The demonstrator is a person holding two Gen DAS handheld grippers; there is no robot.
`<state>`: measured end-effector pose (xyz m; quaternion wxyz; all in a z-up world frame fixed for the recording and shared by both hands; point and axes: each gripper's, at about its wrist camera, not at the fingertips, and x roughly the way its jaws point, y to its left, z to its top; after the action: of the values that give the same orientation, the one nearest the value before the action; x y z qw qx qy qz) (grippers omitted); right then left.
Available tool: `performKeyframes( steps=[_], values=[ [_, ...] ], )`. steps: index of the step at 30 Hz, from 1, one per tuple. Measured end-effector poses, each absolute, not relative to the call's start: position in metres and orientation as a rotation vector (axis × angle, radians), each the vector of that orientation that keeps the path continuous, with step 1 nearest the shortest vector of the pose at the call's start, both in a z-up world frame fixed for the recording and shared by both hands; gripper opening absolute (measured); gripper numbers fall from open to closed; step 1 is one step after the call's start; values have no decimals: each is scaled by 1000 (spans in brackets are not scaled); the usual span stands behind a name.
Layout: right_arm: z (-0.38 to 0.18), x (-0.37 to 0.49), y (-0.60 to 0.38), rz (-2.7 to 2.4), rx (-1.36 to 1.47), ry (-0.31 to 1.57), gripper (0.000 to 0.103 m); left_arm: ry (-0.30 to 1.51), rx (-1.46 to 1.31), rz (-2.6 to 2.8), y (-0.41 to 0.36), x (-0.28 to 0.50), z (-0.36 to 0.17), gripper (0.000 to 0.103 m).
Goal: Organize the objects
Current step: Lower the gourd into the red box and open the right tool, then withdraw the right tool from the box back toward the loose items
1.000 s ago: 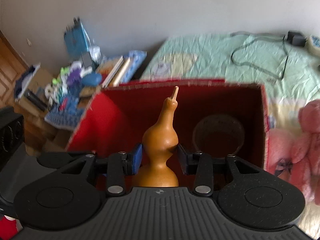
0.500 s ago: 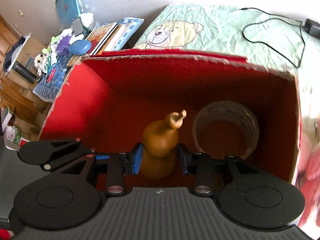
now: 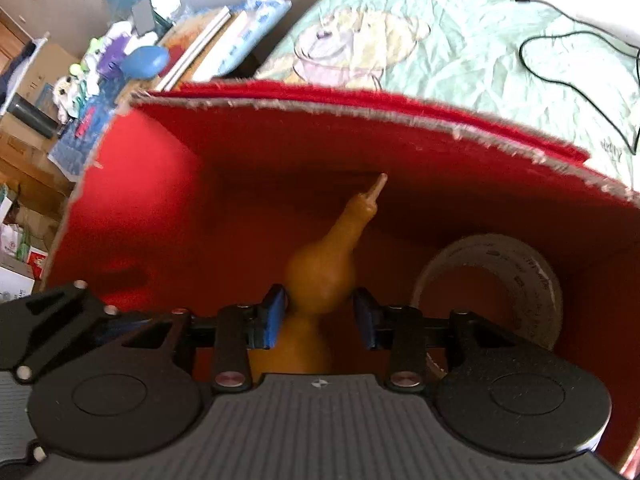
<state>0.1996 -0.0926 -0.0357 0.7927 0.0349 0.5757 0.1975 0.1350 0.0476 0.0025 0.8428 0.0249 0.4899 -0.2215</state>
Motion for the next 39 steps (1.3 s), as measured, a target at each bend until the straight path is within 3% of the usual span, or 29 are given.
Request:
performKeyframes(
  steps=[12, 26, 39],
  values=[
    [-38, 195, -90, 399, -37, 1313, 42, 1017, 105, -428, 46, 139, -1, 78],
    [-16, 187, -121, 467, 342, 1225, 46, 1019, 113, -394, 51, 147, -7, 78],
    [-31, 183, -122, 365, 295, 1302, 43, 1021, 188, -326, 38, 138, -7, 81]
  ],
)
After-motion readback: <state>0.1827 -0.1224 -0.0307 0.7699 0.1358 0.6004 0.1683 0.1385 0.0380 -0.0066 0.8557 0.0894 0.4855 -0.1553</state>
